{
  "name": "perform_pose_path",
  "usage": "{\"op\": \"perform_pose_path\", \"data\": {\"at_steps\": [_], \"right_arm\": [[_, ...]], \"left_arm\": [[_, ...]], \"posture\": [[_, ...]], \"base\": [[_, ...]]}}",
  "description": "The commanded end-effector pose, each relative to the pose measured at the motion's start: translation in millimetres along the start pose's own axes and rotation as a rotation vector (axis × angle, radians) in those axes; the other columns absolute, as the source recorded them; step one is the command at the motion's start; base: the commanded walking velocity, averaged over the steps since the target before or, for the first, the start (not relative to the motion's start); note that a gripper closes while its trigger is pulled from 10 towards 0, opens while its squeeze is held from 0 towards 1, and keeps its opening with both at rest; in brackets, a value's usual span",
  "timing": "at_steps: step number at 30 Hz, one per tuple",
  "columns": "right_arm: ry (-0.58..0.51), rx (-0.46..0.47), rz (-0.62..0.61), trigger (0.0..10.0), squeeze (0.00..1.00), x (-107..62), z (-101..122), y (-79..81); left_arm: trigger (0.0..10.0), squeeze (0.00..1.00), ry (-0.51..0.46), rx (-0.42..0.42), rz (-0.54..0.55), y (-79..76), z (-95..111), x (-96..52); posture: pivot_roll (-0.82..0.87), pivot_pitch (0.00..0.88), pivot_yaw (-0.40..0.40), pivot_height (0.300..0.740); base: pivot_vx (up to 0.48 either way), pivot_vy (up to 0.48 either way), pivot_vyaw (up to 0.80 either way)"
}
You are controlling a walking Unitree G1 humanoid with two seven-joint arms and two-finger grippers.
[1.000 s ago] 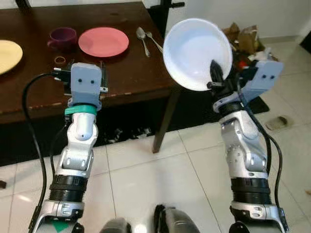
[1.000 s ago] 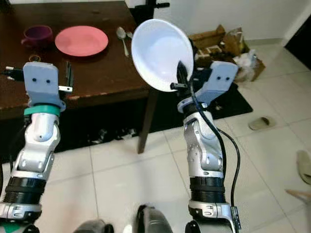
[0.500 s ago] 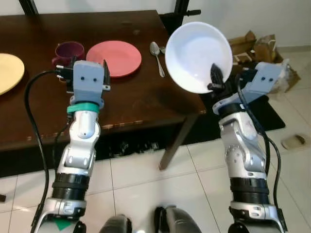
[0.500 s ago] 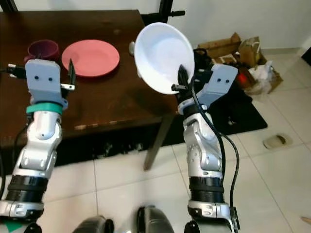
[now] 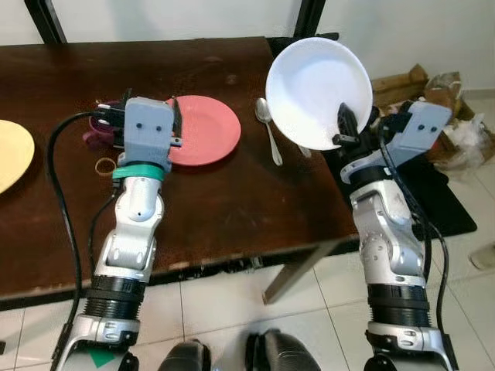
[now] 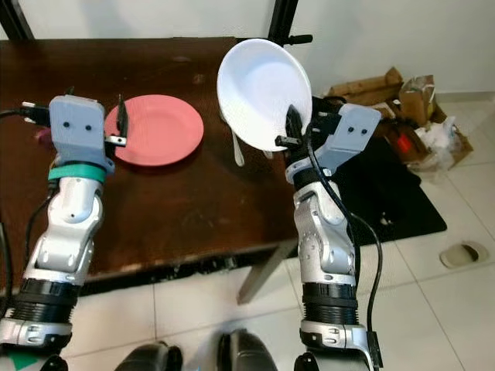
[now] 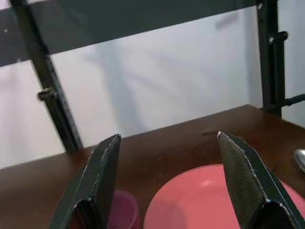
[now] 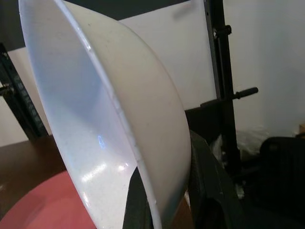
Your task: Setting the table
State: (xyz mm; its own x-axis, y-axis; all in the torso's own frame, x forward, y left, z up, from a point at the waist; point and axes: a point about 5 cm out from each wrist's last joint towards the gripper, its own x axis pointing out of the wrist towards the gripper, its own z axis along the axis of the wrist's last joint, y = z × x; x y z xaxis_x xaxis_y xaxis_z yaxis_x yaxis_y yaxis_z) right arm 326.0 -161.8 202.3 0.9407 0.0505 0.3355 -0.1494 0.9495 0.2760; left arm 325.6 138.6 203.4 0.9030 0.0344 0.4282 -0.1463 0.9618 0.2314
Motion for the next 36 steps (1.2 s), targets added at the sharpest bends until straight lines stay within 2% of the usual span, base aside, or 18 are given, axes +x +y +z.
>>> {"op": "perform_pose_path", "data": {"at_steps": [1,16,19,20,21,22,23,26,31,34,36], "right_arm": [[-0.003,-0.005,-0.026,10.0,0.0,-2.6,1.1,-6.7],[0.005,-0.008,-0.027,10.0,0.0,-4.0,0.7,-7.1],[0.028,-0.003,-0.008,10.0,0.0,-5.0,-1.4,-5.7],[0.087,0.008,0.026,10.0,0.0,-7.3,-8.8,-3.5],[0.087,0.008,0.026,10.0,0.0,-7.3,-8.8,-3.5],[0.188,0.016,0.077,10.0,0.0,-13.5,-23.8,-0.6],[0.188,0.016,0.077,10.0,0.0,-13.5,-23.8,-0.6],[0.338,0.1,0.116,10.0,0.0,-25.8,-45.9,-0.6],[0.378,0.14,0.112,10.0,0.0,-30.5,-53.6,-3.0],[0.428,0.259,0.06,10.0,0.0,-28.0,-66.9,-4.7],[0.428,0.259,0.06,10.0,0.0,-28.0,-66.9,-4.7]], "left_arm": [[10.0,0.0,-0.01,-0.002,-0.027,-4.9,2.0,-1.7],[10.0,0.0,-0.021,-0.019,-0.048,-8.4,4.9,-1.4],[10.0,0.0,-0.018,-0.019,-0.049,-8.1,5.0,-1.2],[10.0,0.0,0.01,-0.025,-0.069,-6.8,2.8,0.7],[10.0,0.0,0.01,-0.025,-0.069,-6.8,2.8,0.7],[10.0,0.0,0.027,-0.002,-0.123,0.6,0.9,6.2],[10.0,0.0,0.027,-0.002,-0.123,0.6,0.9,6.2],[10.0,0.0,0.005,0.046,-0.238,21.2,6.9,16.0],[10.0,0.0,0.003,0.065,-0.314,34.5,11.6,20.4],[10.0,0.0,-0.002,0.076,-0.529,59.5,27.6,18.6],[10.0,0.0,-0.002,0.076,-0.529,59.5,27.6,18.6]], "posture": [[0.01,0.0,0.001,0.74],[0.0,0.0,0.003,0.74],[0.0,0.0,0.001,0.74],[0.0,0.0,-0.003,0.74],[0.0,0.0,-0.003,0.74],[0.01,0.0,-0.01,0.74],[0.01,0.0,-0.01,0.74],[0.01,0.0,-0.021,0.74],[0.02,0.0,-0.024,0.74],[0.03,0.0,-0.027,0.74],[0.03,0.0,-0.027,0.74]], "base": [[0.0,0.0,0.0],[0.0,0.0,0.0],[0.0,0.0,0.0],[0.0,0.0,0.0],[0.0,0.0,0.0],[0.0,0.0,0.0],[0.0,0.0,0.0],[0.0,0.0,0.0],[0.0,0.0,0.0],[0.0,0.0,0.0],[0.0,0.0,0.0]]}}
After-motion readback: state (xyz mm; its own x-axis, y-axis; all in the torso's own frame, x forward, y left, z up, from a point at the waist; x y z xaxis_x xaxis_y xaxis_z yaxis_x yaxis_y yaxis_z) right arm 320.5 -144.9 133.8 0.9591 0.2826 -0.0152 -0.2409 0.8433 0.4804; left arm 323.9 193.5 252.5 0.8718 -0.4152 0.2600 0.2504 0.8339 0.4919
